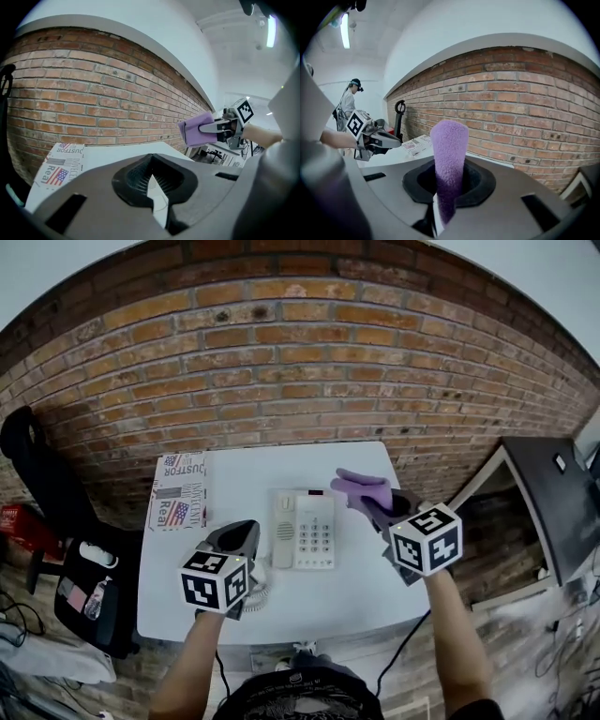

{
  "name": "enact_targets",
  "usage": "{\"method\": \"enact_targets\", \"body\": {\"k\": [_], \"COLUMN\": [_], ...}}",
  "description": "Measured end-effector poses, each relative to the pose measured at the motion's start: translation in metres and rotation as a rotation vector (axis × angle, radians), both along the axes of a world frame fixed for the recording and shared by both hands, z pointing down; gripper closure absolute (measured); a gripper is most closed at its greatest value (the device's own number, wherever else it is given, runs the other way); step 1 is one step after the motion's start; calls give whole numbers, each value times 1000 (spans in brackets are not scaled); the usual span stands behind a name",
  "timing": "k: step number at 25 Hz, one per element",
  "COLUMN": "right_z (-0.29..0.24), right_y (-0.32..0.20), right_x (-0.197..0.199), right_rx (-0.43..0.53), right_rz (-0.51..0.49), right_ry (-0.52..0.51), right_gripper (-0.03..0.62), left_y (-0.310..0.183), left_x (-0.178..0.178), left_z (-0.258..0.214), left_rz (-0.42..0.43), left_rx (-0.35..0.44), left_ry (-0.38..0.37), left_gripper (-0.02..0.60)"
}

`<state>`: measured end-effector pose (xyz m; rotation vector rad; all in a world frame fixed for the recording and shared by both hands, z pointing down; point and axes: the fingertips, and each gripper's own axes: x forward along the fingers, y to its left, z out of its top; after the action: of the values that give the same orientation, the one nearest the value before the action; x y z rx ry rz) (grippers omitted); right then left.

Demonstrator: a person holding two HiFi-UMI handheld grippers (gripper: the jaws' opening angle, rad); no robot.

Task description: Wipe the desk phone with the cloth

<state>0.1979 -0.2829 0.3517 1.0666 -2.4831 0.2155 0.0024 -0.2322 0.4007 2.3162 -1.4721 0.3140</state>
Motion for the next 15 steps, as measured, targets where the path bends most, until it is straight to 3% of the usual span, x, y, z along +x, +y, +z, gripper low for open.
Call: {"method": "enact_targets", "body": {"k": [10, 15], "right_z": [2, 5], "right_y": [72, 91], "right_x": [-2, -3], "right_rx": [49, 65], "right_rz": [115, 151], "right_ry": [-115, -123], "right_gripper": [549, 551], "left_y": [48, 66], "left_x": [-15, -23], "left_z": [-7, -5], "left_rz": [10, 1], "left_rx": [29, 32], "left_ry": [-44, -46], "left_gripper": [575, 575]}}
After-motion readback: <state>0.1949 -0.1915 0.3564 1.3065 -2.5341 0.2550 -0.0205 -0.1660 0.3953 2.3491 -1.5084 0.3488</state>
